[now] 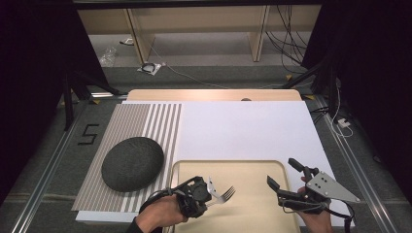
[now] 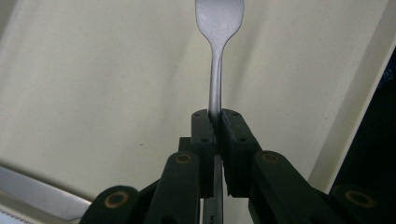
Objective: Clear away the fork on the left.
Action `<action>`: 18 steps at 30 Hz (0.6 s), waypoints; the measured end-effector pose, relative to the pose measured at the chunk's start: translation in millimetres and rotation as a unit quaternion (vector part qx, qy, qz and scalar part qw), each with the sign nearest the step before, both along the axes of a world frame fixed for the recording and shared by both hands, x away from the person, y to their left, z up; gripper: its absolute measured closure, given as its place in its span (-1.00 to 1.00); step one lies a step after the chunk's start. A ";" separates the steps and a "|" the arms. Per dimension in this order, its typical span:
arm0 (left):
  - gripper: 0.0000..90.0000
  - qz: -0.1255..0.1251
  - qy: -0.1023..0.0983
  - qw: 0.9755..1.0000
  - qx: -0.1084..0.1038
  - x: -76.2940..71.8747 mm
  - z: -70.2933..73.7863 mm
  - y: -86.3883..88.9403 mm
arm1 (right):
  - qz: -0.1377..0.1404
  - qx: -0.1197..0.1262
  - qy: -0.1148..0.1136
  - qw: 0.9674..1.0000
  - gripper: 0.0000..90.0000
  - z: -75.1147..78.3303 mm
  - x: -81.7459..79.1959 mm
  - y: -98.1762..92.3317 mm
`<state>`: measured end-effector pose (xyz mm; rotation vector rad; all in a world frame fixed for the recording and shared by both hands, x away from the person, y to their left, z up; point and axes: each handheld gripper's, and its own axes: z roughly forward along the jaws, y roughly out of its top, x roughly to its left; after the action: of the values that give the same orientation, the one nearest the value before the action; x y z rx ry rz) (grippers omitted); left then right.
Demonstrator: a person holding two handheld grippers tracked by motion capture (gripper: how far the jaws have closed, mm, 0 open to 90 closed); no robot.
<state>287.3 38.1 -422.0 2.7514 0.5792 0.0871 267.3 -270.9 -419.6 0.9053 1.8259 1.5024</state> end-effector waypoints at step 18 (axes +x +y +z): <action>0.86 -0.017 0.032 0.999 0.016 -5.4 -15.1 -9.7 | 0.002 0.000 0.000 1.000 -0.70 0.1 -0.3 0.4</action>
<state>281.9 28.3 -437.1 2.8030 0.5522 -0.0002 267.0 -270.5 -419.6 0.9026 1.8286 1.5058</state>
